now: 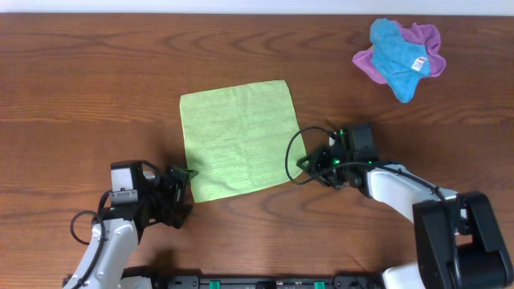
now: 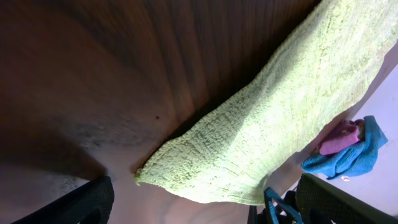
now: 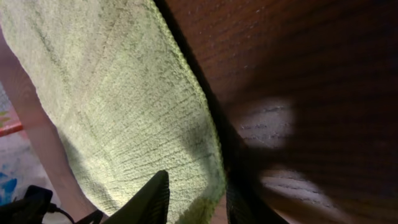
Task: Fold the cloth
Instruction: 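Move both grippers to the towel's near corners, then grasp the towel's near left and right corners with both grippers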
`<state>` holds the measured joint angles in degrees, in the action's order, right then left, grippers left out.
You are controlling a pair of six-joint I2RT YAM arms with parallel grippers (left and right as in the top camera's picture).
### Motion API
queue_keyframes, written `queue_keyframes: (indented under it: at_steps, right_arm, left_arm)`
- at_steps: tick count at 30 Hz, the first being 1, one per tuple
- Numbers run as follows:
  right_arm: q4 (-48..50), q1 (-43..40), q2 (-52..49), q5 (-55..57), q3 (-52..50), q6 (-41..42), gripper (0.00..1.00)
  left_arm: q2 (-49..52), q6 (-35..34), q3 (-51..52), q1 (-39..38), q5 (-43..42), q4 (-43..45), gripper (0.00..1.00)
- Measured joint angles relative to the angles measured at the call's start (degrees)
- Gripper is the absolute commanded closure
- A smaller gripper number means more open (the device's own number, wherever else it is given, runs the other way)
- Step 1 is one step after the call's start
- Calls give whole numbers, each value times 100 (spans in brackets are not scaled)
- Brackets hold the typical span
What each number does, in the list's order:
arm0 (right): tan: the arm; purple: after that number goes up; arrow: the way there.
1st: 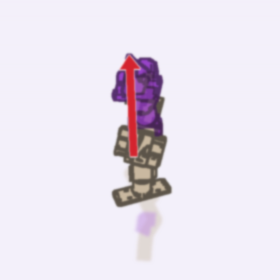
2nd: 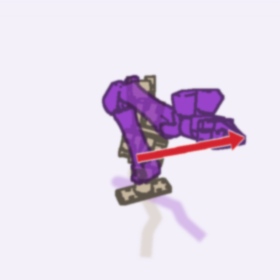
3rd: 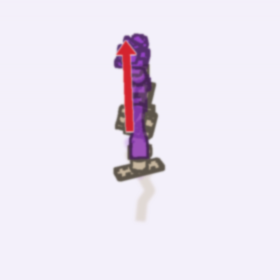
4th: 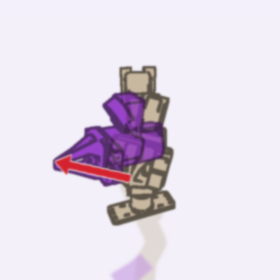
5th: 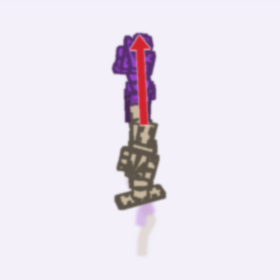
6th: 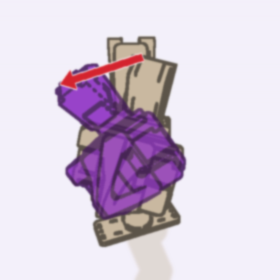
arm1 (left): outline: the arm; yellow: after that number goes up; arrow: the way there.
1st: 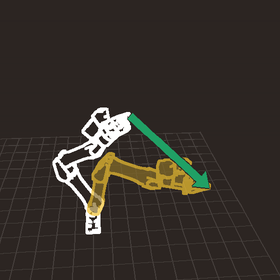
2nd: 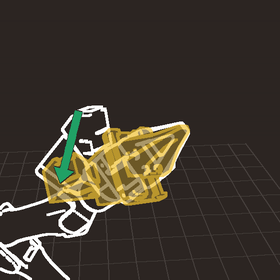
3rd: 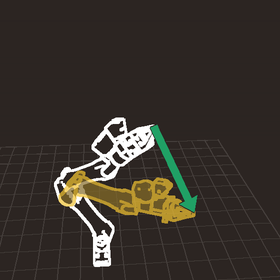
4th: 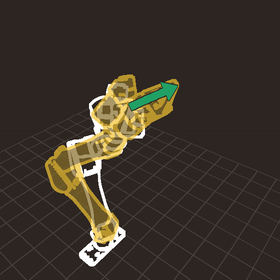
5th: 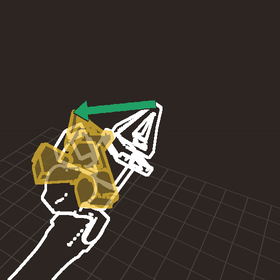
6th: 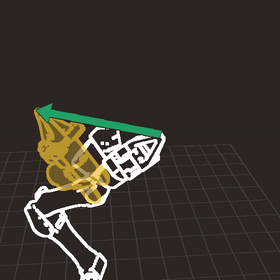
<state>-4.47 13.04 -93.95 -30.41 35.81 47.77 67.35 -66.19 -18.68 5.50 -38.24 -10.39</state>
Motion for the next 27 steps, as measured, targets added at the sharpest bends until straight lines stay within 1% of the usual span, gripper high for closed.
queue_keyframes:
  at_steps: [5, 7, 9, 11, 17, 22, 25, 27]
  right_arm:
    - [-17, 0, -22, 15, 0, 11, 84]
    - [-20, 0, -26, 22, 0, 22, 87]
    - [-20, 0, -28, 24, 0, 22, 89]
    - [-17, 0, -28, 24, 0, 24, 90]
    - [33, 0, -31, 20, 0, 66, 90]
    - [92, 0, -31, 15, 0, 87, 90]
    - [96, 0, -31, -7, 0, 90, 91]
    - [94, 0, -31, -17, 0, 90, 91]
  left_arm:
    - [87, -4, -28, -179, 7, 114, 5]
    - [116, -2, -44, -269, 22, 149, 5]
    - [118, -4, -55, -326, 66, 155, 1]
    - [116, -24, -70, -365, 98, 162, 14]
    - [166, 4, -63, -444, 326, 142, 28]
    - [260, 4, -68, -450, 389, 212, 29]
    - [433, 2, -103, -487, 350, 426, 28]
    - [671, 4, -146, -590, 269, 776, 27]
